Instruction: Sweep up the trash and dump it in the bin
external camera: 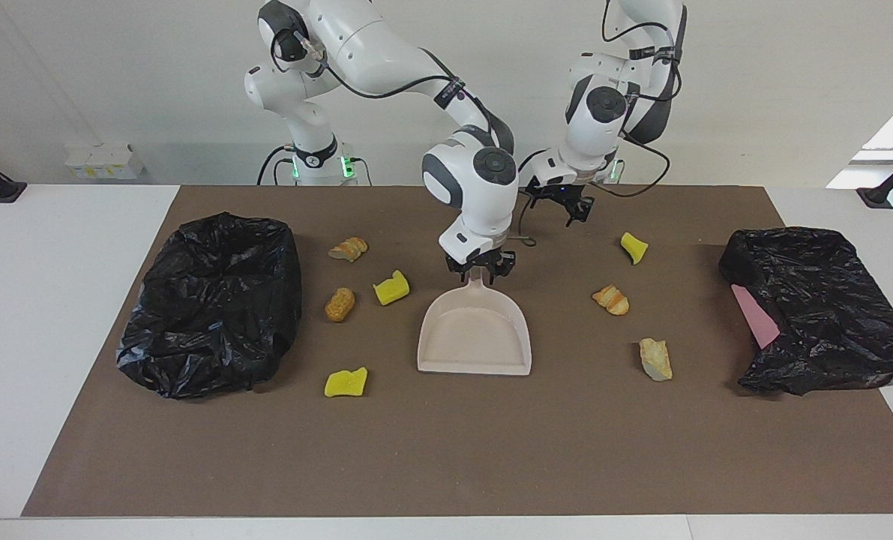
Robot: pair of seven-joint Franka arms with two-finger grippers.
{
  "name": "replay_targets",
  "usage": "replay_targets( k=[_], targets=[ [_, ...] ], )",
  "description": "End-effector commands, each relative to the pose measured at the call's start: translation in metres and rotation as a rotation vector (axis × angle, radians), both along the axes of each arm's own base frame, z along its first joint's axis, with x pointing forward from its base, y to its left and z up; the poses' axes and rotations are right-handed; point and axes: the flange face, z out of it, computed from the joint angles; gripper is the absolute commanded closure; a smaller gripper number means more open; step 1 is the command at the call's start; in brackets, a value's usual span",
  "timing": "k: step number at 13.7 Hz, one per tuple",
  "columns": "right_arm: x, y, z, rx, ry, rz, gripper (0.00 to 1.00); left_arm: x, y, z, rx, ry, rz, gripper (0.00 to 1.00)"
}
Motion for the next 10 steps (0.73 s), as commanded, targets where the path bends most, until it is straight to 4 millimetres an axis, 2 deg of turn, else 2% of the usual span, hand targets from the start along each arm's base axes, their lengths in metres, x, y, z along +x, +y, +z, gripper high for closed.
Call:
replay_targets(
  k=[1, 2, 3, 6, 10],
  targets=[
    [0.002, -0.008, 0.003, 0.004, 0.019, -0.043, 0.82, -0.022, -0.017, -0.004, -0.018, 0.003, -0.048, 0.0],
    [0.003, -0.008, 0.003, 0.005, 0.018, -0.04, 0.98, -0.029, -0.023, -0.007, -0.018, 0.007, -0.066, 0.0],
    [0.004, -0.01, 0.004, 0.007, 0.017, -0.035, 1.0, -0.037, -0.03, -0.009, -0.026, 0.018, -0.063, 0.0],
    [0.013, -0.017, 0.025, 0.027, -0.017, 0.025, 1.0, -0.059, -0.057, -0.011, -0.017, 0.019, 0.021, 0.0],
    [0.017, -0.039, 0.073, 0.052, -0.069, 0.161, 1.0, -0.094, -0.094, -0.01, -0.001, 0.012, 0.195, 0.0]
  ],
)
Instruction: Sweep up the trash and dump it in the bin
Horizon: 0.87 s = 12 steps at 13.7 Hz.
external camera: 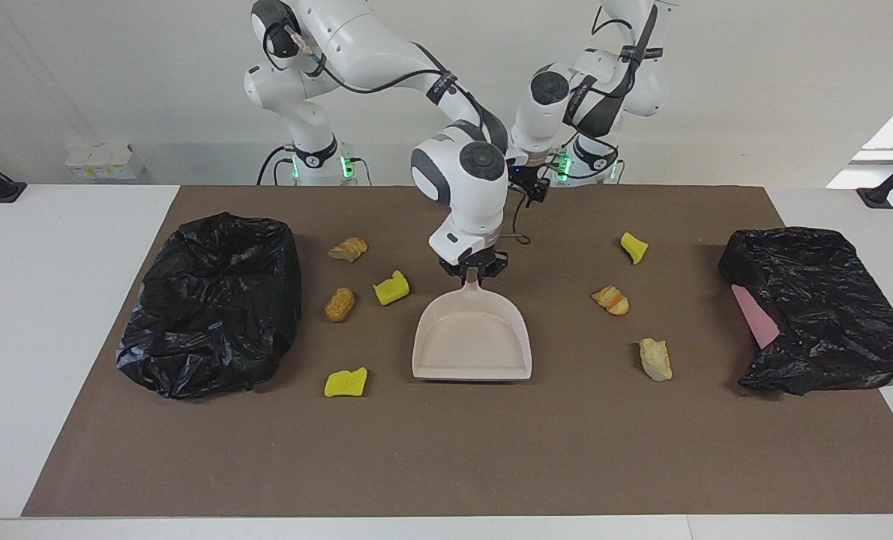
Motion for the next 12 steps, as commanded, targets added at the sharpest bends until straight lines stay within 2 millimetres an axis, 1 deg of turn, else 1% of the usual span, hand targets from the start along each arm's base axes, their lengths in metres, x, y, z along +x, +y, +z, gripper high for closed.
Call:
replay_targets(
  k=[1, 3, 5, 7, 8, 9, 12],
  targets=[
    [-0.002, -0.025, 0.04, 0.005, -0.018, 0.146, 1.0, -0.027, -0.02, -0.004, -0.006, -0.003, 0.138, 0.0],
    [-0.008, -0.038, 0.054, -0.008, -0.01, 0.312, 1.0, -0.045, -0.038, -0.003, -0.002, -0.003, 0.228, 0.0],
    [-0.014, -0.049, 0.064, -0.024, 0.004, 0.408, 1.0, -0.062, -0.052, -0.006, 0.002, -0.002, 0.288, 0.0],
    [-0.026, -0.052, 0.068, -0.07, 0.061, 0.559, 1.0, -0.074, -0.063, -0.007, 0.006, 0.001, 0.346, 0.0],
    [-0.029, -0.055, 0.066, -0.084, 0.066, 0.619, 1.0, -0.081, -0.068, -0.009, 0.011, 0.003, 0.345, 0.0],
    [-0.029, -0.054, 0.067, -0.094, 0.057, 0.67, 1.0, -0.083, -0.069, -0.011, 0.016, 0.004, 0.343, 0.0],
    [-0.018, -0.059, 0.063, -0.083, 0.026, 0.866, 1.0, -0.081, -0.071, -0.018, 0.03, 0.006, 0.329, 0.0]
  ],
)
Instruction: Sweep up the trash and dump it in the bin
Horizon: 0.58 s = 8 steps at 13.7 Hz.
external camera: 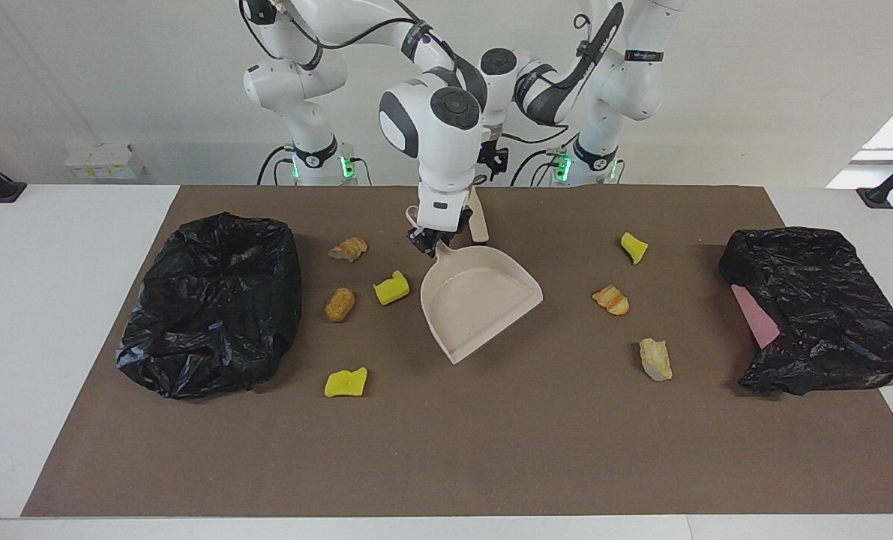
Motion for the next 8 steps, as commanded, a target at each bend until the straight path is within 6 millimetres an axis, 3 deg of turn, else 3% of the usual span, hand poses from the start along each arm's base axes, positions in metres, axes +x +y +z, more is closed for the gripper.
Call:
replay_targets(
  k=[1, 3, 4, 5, 8],
  targets=[
    [0.007, -0.013, -0.002, 0.012, -0.026, 0.124, 1.0, 0.0, -0.005, -0.008, -0.001, 0.008, -0.007, 0.0],
    [0.016, -0.022, -0.01, 0.016, -0.014, 0.245, 1.0, 0.001, -0.009, -0.008, -0.003, 0.008, -0.041, 0.26],
    [0.019, -0.025, -0.012, 0.018, -0.011, 0.292, 1.0, 0.002, -0.009, -0.008, -0.005, 0.007, -0.053, 0.57],
    [0.022, -0.026, -0.016, 0.017, -0.01, 0.322, 1.0, 0.002, -0.009, -0.007, -0.006, 0.007, -0.052, 1.0],
    [0.03, -0.02, -0.038, -0.014, -0.023, 0.435, 1.0, 0.012, -0.017, -0.004, -0.004, 0.012, -0.016, 1.0]
  ],
)
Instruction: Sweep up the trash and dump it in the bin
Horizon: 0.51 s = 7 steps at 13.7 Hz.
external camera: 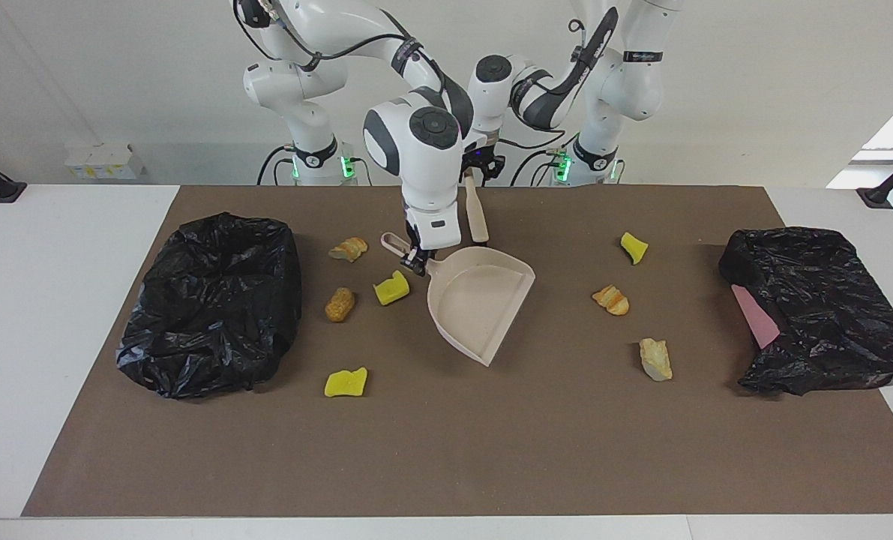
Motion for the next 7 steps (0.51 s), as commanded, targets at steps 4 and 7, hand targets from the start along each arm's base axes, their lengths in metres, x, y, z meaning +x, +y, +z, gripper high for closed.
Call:
replay_targets(
  k=[4, 7],
  targets=[
    [0.009, 0.011, -0.02, -0.025, -0.049, 0.188, 1.0, 0.023, 0.002, 0.011, 0.034, 0.047, 0.172, 1.0],
    [0.008, 0.016, -0.023, -0.037, -0.06, 0.225, 1.0, 0.037, 0.019, 0.016, 0.085, 0.083, 0.351, 1.0]
  ],
)
